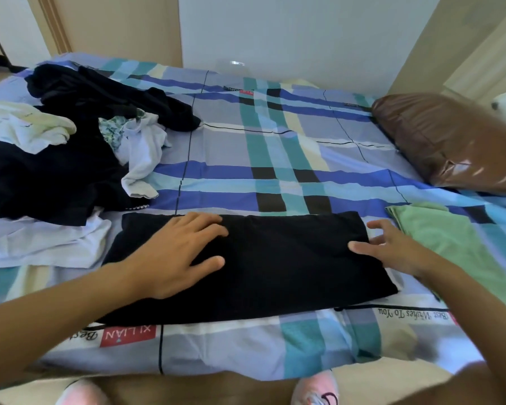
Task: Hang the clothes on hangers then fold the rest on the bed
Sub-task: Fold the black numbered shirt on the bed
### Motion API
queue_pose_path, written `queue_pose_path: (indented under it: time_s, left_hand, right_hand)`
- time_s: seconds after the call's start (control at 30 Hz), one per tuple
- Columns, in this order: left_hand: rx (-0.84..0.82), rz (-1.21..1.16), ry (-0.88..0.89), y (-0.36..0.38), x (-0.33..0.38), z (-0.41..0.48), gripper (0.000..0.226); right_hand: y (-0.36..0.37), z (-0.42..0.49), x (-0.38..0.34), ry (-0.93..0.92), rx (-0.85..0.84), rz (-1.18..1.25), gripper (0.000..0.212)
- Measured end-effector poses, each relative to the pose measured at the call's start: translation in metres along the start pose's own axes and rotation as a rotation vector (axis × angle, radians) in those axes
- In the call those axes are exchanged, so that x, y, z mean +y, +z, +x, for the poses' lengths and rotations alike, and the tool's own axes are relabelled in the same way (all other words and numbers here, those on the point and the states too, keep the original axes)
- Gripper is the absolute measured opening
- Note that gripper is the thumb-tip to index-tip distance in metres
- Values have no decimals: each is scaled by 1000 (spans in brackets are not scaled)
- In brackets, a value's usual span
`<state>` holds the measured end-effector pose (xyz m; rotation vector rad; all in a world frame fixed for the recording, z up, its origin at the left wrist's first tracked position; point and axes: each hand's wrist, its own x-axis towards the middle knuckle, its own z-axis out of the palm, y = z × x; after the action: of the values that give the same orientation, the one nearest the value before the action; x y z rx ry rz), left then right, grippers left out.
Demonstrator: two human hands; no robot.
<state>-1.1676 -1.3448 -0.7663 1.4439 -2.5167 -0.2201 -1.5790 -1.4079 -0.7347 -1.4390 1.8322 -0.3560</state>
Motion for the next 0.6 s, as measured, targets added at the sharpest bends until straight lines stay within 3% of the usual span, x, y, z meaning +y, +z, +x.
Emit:
queue_pose_path:
  time_s: [0.13,0.3,0.4,0.5,0.6]
  left_hand:
    - [-181,77,-107,46,-3,13,78]
    - [-273,76,-147,54,-9,17,79]
    - [-332,-122,-203,25,-3,20,74]
    - [-160,-551,-367,-5,9,23,57]
    - [-68,-1029,-539,-25,21,25,59]
  right_hand:
    - [1,-3,2,63,-21,71,125]
    - [-4,-17,0,72,-169,317,123]
    - [-4,-29,-19,-10,-217,422,92]
    - [2,-44,-50,-89,-183,478,39]
    - [18,-63,-86,-194,-129,428,28]
